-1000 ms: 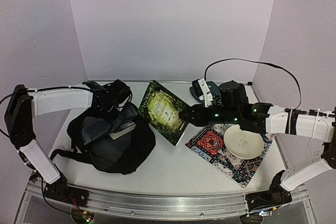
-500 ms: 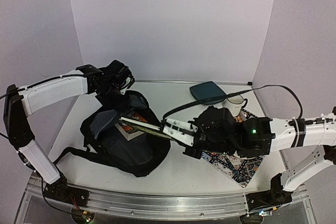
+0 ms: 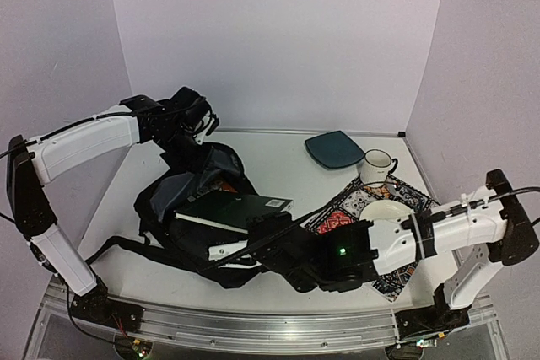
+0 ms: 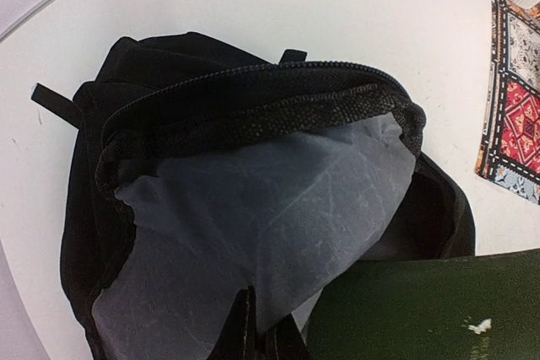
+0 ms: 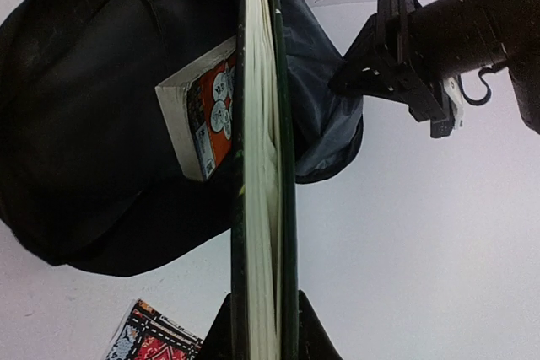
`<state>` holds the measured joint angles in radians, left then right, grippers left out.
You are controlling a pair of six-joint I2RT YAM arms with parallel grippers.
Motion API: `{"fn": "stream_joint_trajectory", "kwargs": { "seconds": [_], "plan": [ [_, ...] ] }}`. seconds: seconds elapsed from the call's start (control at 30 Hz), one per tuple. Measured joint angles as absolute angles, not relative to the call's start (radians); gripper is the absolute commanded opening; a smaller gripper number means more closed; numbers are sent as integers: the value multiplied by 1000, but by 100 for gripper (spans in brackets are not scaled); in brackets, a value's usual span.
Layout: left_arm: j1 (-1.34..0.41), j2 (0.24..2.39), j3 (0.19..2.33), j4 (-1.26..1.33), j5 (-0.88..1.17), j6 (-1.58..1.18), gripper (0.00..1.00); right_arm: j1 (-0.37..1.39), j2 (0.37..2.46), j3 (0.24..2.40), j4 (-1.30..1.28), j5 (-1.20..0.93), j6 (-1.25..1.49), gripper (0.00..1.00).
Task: Pack the student bag
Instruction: Place the book in the largest pocket of the bag.
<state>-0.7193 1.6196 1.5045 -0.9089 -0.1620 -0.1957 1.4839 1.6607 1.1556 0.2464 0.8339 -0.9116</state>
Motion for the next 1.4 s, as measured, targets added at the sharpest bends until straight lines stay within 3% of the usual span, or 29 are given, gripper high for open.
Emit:
{"fn": "stream_joint_trajectory", "kwargs": {
  "seconds": [0.6,0.97,1.23,1.4],
  "plan": [
    [-719,1619,1505,-909,-43,-274,0,1412,1903,1289,284,968,-1005,0],
    [-739,1619,1505,-908,52,-297,0,1354,2127,1484,291,979,-993,0],
    [-744,1619,1518,-908,78,-305,0,1305,2189,1539,330,933,-953,32],
    [-744,1620,1518,-908,54,-308,0,1294,2191,1539,342,889,-925,61]
  ]
}}
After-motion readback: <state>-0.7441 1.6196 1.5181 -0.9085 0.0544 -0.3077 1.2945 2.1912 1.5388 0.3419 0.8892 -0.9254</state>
